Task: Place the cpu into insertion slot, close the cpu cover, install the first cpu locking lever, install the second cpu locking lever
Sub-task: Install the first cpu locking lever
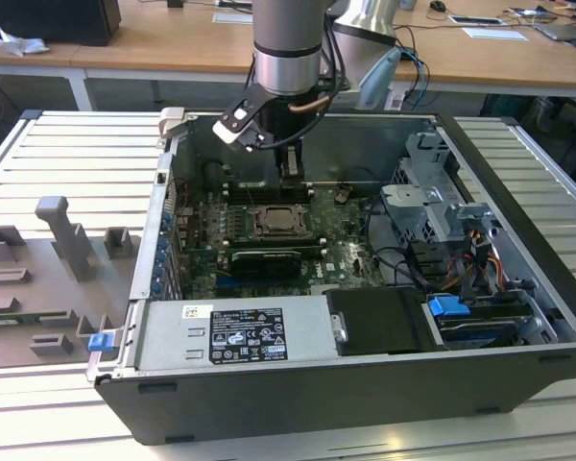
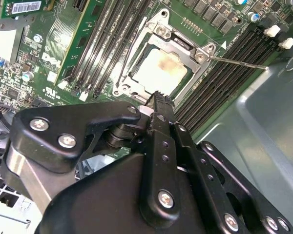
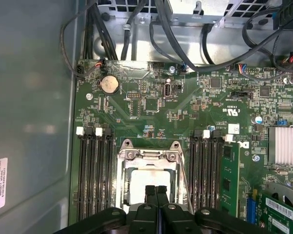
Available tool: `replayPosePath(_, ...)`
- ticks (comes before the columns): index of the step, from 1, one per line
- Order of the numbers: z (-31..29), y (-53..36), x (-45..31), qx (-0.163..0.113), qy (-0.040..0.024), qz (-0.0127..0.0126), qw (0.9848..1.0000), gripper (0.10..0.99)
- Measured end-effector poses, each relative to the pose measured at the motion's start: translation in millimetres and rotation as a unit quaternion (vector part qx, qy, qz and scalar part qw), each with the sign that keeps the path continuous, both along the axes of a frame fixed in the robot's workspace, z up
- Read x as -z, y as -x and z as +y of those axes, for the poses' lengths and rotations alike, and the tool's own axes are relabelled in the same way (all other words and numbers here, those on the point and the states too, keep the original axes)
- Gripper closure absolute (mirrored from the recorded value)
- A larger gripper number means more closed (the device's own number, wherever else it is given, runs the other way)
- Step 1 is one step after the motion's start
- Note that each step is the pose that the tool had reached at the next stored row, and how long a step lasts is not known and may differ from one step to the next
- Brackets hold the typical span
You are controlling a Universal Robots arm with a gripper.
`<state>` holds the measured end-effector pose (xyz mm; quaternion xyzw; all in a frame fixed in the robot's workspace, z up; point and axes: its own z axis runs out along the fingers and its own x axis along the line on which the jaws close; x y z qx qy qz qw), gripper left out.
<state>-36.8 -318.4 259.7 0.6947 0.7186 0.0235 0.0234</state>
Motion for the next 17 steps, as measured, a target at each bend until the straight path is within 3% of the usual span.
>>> replayPosePath(12, 0.1, 0.0, -16.0, 0.0, 0.0, 0.0, 1.0, 0.98)
replayPosePath(17, 0.1, 0.0, -32.5, 0.0, 0.0006, 0.0004, 1.0, 0.98)
